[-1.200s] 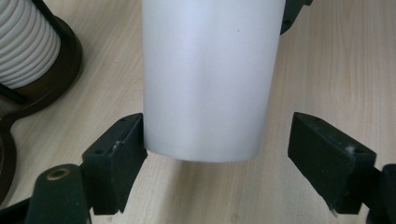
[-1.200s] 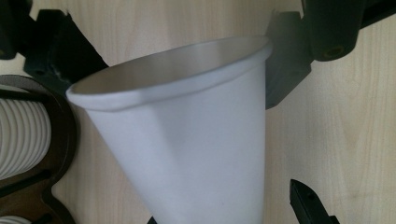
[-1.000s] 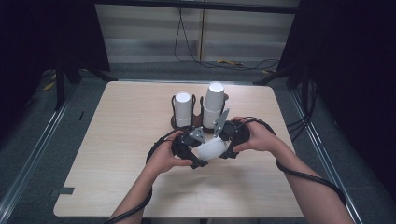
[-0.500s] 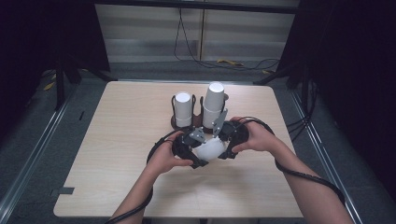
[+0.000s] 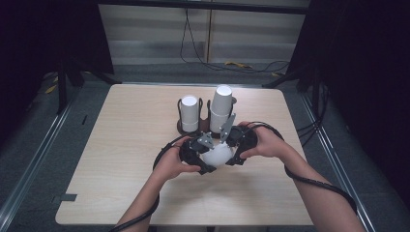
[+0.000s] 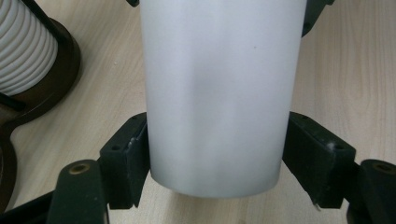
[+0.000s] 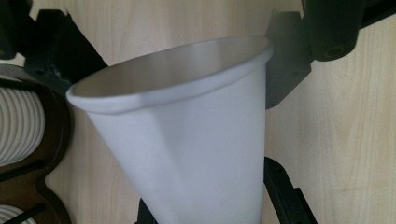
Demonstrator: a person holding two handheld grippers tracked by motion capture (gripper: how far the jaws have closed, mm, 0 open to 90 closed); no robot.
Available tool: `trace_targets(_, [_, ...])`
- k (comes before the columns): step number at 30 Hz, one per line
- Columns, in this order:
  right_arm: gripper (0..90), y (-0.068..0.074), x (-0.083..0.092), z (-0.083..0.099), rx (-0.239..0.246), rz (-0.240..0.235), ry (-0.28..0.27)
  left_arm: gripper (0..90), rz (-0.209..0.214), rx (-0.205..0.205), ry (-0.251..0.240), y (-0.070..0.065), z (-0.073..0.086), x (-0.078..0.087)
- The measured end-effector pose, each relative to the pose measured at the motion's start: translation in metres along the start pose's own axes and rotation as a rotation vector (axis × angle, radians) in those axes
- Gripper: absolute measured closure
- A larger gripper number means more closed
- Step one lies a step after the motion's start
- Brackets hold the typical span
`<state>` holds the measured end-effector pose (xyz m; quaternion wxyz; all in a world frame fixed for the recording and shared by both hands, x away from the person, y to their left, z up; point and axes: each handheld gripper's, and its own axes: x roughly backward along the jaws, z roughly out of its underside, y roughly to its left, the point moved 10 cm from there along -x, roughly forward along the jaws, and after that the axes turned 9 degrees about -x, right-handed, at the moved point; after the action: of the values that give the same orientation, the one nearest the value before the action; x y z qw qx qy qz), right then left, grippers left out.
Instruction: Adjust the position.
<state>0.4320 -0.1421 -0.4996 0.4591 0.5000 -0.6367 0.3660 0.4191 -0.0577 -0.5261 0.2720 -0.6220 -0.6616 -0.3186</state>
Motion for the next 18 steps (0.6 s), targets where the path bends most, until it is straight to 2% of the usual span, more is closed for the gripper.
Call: trace_targets(18, [19.9,0.0011,-0.0004,-0.0004,-0.005,0.001,0.011,31.0,-0.003,0.006,0.024,0.0011,0.003,-0.0018])
